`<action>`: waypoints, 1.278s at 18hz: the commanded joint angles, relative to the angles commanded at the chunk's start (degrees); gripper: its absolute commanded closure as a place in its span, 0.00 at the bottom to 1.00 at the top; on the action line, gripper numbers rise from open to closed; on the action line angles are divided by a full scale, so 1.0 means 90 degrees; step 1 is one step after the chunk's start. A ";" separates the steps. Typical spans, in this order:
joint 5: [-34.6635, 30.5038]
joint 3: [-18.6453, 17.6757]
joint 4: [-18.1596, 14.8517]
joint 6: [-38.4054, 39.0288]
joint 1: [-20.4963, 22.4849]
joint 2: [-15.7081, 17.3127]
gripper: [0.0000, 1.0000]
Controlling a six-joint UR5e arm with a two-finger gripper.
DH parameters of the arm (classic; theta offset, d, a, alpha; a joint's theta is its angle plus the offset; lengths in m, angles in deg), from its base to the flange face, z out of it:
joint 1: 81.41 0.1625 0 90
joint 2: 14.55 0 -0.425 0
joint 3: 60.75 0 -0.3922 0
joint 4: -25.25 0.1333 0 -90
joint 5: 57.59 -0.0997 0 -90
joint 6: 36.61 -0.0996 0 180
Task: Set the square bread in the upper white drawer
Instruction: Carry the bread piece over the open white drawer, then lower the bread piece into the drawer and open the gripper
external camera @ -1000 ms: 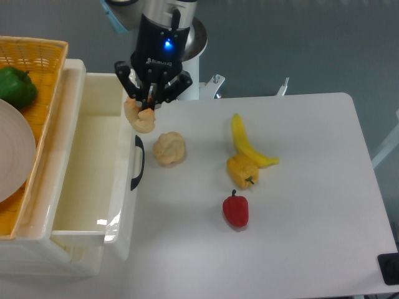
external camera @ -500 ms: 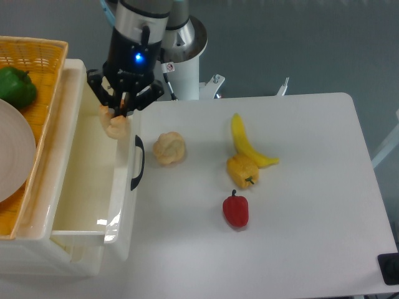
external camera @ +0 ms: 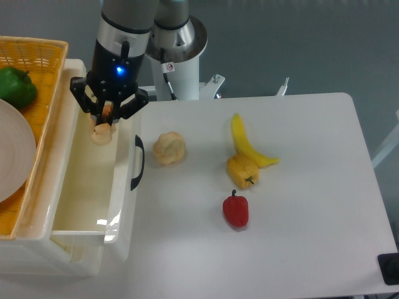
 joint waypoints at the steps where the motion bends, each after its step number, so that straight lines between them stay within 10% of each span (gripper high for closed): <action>1: -0.0010 0.0000 0.0000 -0.0019 0.0000 -0.0029 0.64; 23: -0.0039 -0.0010 0.0107 -0.0029 -0.0088 -0.0020 0.49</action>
